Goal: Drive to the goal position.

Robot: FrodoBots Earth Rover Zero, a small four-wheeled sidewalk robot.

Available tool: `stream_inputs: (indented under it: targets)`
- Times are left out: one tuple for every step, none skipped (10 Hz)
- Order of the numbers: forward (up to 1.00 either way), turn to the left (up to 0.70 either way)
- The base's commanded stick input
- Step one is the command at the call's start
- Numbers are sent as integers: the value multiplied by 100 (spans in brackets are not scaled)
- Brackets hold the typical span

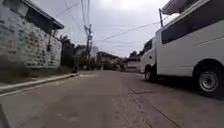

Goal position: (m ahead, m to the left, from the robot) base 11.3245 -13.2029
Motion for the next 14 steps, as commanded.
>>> stream_inputs:
  targets:
    - [70,0]
    - [70,0]
    - [70,0]
    - [70,0]
    - [70,0]
    - [70,0]
    - [70,0]
    - [70,0]
    - [70,0]
    - [70,0]
    - [70,0]
    - [70,0]
    - [70,0]
    - [70,0]
